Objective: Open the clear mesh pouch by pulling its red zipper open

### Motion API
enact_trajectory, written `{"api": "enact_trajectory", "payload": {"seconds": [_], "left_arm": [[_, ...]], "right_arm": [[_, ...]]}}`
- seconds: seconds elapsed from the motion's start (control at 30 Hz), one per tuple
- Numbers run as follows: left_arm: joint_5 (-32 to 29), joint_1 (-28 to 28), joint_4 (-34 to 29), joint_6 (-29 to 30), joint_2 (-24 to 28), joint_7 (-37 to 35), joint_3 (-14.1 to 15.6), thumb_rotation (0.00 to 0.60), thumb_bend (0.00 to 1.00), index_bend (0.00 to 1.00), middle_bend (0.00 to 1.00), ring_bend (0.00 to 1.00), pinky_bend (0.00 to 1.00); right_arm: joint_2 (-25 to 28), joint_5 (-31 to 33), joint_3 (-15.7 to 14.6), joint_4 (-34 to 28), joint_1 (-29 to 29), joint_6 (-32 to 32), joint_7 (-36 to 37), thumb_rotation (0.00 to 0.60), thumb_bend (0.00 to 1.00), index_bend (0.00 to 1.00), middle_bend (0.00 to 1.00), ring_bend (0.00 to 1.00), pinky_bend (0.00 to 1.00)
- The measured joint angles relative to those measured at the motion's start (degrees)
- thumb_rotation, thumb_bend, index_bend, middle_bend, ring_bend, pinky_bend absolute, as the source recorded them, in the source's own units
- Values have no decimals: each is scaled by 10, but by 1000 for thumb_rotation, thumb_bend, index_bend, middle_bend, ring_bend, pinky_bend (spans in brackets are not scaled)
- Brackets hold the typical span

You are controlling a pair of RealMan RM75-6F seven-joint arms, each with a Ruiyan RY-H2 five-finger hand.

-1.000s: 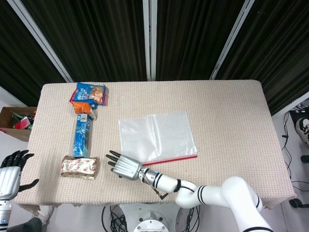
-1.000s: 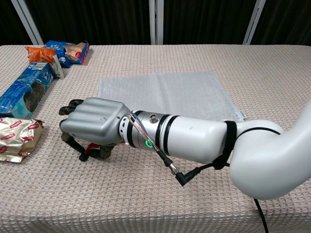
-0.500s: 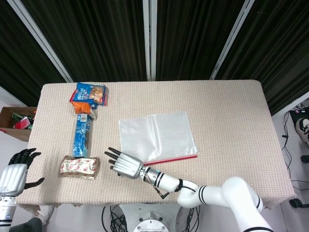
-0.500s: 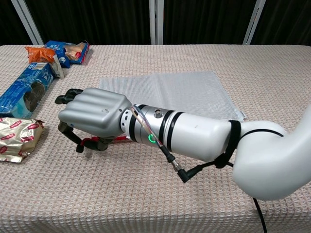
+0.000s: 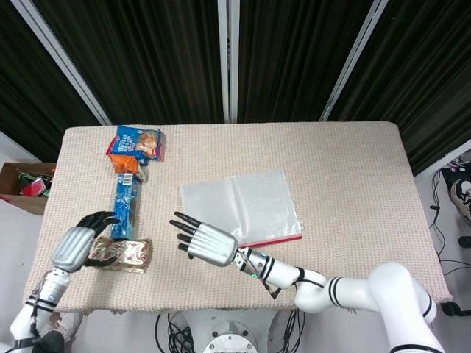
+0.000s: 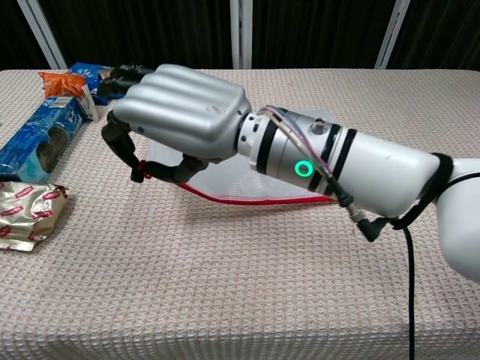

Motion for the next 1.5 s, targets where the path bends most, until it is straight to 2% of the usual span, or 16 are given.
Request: {"api": "enact_trajectory", "payload": {"seconds": [0.3,0.7,0.87,1.13,1.5], "left_arm": [[44,-106,49,-46,-79,-112,-15,600,0,245,129,99,158],[70,-166,67,-38,-128,-214,-7,600,24,300,129,99,157],[61,-181,83,-28,-157,-220,-15,600,55,311,129,99,157],[47,-203,113,-23,-193,-231,-21,600,123,400,148,99,158],[39,-213,138,-2,-216,-263,-13,600,206,467,165,99,157]], "right_arm": [[47,-41,-6,-38,-21,66,0,600,525,961,342,65,6],[53,-47,7,-31,-27,89,15,600,526,959,324,49,0],[48,-45,10,-22,-26,90,25,600,526,960,325,49,0],[44,-43,15,-16,-25,95,35,600,526,960,325,49,0],[36,-42,13,8,-31,107,55,600,528,961,325,49,0]]}}
